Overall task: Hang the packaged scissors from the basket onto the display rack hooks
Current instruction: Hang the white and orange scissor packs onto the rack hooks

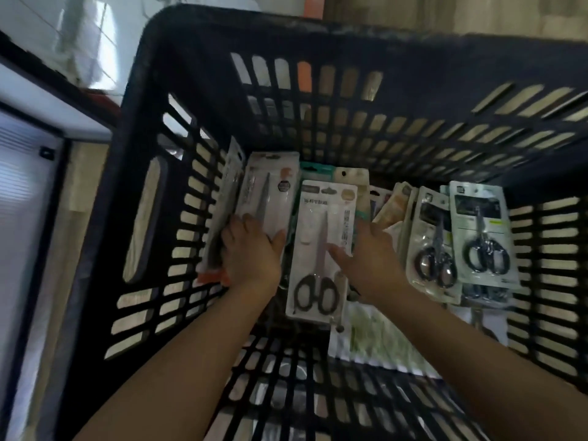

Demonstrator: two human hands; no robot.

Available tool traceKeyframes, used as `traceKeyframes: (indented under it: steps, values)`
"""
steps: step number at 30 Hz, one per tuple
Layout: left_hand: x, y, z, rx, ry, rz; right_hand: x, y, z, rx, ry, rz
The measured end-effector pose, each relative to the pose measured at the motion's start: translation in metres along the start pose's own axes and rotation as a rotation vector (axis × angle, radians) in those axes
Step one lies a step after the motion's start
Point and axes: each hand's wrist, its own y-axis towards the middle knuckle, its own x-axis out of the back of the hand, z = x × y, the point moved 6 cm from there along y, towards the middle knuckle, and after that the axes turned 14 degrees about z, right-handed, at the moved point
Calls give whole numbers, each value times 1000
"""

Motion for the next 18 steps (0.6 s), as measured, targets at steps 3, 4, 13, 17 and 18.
traceKeyframes:
  steps: [3, 4, 13, 17, 18]
  values:
    - [2, 2, -2, -7, -94, -22, -7, 10, 3, -83, -20, -68]
    - [4, 3, -2, 4, -141, -12, -8, 12, 4, -109, -2, -80]
    - [10, 11, -1, 119, -252, 126, -20, 13, 3, -112, 195, -72]
    - [10, 8, -3, 121, -224, 140, -19, 13, -4, -80, 329, -56]
    - [10, 7, -3, 117, -241, 134, -19, 13, -5, -69, 351, -47]
